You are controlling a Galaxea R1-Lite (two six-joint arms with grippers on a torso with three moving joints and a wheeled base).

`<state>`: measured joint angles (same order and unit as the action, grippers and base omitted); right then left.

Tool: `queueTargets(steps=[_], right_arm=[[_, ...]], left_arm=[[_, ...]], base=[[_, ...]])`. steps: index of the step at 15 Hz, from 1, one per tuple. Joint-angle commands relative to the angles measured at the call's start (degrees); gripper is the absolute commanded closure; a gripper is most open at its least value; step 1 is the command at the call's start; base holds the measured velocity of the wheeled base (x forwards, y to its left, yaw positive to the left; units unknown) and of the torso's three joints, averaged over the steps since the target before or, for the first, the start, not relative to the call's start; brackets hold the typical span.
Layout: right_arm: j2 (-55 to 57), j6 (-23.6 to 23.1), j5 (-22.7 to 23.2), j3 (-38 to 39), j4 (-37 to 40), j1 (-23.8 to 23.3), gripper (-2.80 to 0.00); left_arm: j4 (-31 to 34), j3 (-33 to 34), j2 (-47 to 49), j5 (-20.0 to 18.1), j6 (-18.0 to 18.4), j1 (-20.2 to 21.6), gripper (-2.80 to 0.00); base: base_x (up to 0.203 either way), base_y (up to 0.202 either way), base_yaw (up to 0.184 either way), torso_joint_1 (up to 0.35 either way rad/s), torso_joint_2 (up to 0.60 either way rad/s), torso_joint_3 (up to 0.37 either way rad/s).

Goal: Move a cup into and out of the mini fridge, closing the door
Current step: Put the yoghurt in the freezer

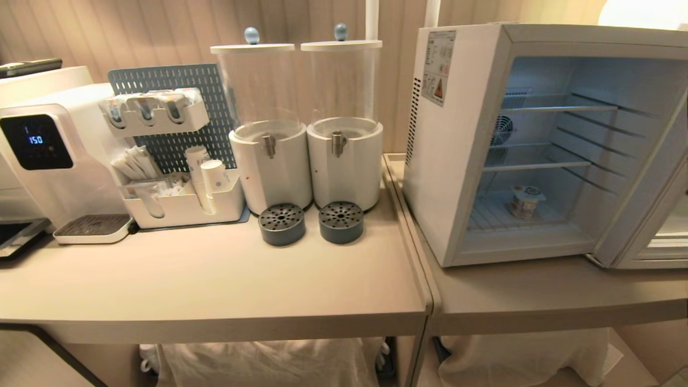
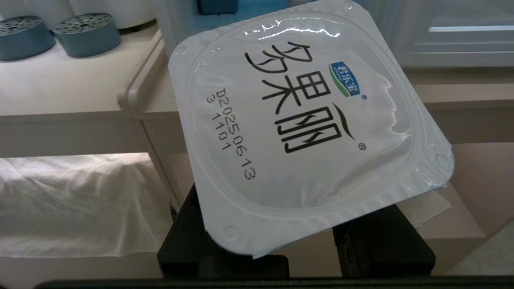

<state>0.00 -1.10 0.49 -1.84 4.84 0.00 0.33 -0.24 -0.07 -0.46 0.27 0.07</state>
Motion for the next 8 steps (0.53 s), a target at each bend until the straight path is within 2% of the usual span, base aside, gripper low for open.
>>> queueTargets(steps=[1, 8], right_arm=[[0.1, 0.0, 0.0, 0.0, 0.0, 0.0, 0.00], [0.1, 0.0, 0.0, 0.0, 0.0, 0.0, 0.00]], left_arm=[[0.0, 0.0, 0.0, 0.0, 0.0, 0.0, 0.00], [0.0, 0.0, 0.0, 0.0, 0.0, 0.0, 0.00]], base=[[0.000, -0.195, -0.003, 0.007, 0.01, -0.001], [0.000, -0.195, -0.001, 0.003, 0.00, 0.003]])
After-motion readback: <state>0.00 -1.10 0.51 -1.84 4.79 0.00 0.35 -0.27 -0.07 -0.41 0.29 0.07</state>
